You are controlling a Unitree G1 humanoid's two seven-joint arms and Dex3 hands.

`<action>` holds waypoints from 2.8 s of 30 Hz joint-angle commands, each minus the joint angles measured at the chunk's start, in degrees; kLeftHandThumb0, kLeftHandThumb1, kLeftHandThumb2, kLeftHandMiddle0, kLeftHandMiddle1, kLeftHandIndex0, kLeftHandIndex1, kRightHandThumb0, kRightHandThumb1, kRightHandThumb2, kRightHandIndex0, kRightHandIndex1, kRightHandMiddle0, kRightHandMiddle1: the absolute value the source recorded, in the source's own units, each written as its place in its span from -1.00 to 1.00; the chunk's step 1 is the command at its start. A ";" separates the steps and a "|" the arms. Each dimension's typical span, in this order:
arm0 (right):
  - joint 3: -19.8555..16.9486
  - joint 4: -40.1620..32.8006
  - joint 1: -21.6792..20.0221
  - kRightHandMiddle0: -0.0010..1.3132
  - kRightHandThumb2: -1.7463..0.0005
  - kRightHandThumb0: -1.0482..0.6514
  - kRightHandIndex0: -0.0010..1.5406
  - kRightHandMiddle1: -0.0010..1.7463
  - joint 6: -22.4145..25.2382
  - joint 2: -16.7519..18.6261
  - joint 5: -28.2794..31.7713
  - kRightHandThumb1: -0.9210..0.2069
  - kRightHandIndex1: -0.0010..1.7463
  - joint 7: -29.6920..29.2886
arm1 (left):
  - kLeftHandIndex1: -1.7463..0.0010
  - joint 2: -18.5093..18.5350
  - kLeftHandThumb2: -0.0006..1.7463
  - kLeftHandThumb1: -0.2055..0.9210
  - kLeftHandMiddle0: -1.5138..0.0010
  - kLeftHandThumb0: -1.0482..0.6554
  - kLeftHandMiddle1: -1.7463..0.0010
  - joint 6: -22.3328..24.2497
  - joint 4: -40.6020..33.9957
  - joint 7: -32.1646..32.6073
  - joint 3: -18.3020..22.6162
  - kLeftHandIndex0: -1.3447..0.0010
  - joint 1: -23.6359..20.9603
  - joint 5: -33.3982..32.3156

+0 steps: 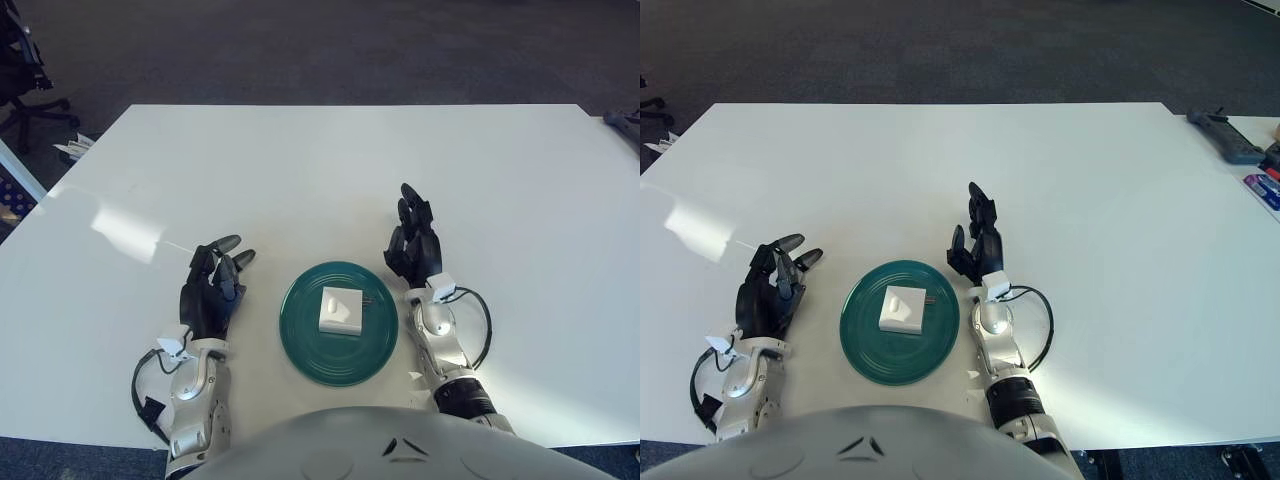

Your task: Put the charger into the plate.

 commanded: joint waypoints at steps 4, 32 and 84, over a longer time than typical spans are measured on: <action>-3.10 0.98 18.27 -1.00 0.11 -0.76 -0.76 -0.36 1.12 -1.26 5.33 -1.00 -0.98 2.39 | -0.22 -4.86 -0.24 1.00 0.55 -0.80 0.41 -4.71 6.32 -0.04 -5.93 0.70 6.52 0.64; -5.10 -10.12 23.34 -1.00 0.04 -0.64 -0.82 -0.52 12.33 -3.64 2.61 -1.00 -1.00 5.67 | 0.39 -0.83 -0.03 1.00 0.83 -0.95 0.99 -15.02 12.42 1.54 -7.99 1.00 6.32 5.67; -5.71 -14.97 20.79 -1.00 0.06 -0.59 -0.84 -0.49 23.63 -6.26 3.68 -1.00 -0.99 9.73 | 0.08 0.72 0.02 1.00 0.46 -0.91 0.82 1.65 -4.18 11.50 -9.98 0.94 11.54 13.23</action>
